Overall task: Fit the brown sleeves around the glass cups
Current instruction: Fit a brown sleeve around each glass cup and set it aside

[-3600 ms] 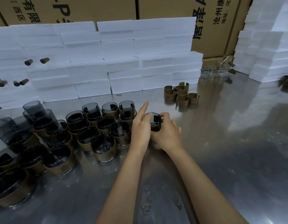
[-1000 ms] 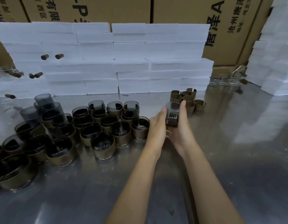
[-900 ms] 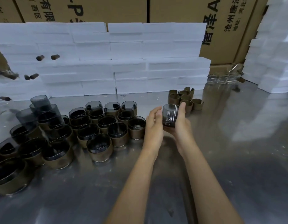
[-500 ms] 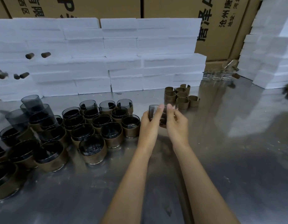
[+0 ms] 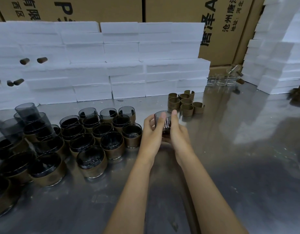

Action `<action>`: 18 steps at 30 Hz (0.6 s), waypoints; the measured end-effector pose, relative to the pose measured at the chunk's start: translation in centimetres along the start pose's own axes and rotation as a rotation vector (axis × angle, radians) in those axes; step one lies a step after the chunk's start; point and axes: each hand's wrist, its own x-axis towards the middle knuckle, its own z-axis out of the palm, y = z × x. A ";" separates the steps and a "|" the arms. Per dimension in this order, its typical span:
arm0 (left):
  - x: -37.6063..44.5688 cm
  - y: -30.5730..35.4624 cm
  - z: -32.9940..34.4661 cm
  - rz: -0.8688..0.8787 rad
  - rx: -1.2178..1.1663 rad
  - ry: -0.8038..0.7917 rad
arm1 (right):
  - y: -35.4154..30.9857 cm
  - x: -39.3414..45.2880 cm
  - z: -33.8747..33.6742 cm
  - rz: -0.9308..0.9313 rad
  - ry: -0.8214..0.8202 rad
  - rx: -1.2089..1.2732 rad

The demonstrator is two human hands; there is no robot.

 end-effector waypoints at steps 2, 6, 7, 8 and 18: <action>0.1 0.1 -0.1 -0.001 -0.004 0.057 | 0.0 0.1 -0.1 -0.023 0.050 0.064; 0.1 0.5 -0.1 0.031 0.030 0.141 | 0.0 0.2 -0.2 -0.085 0.133 0.099; 0.1 0.5 -0.1 0.031 0.050 0.155 | 0.1 0.2 -0.3 -0.102 0.146 0.103; 0.1 0.6 0.0 0.021 0.059 0.170 | 0.1 0.2 -0.3 -0.120 0.156 0.110; -0.1 1.0 -0.5 -0.101 -0.051 -0.056 | -0.1 -0.9 0.8 0.030 -0.116 0.104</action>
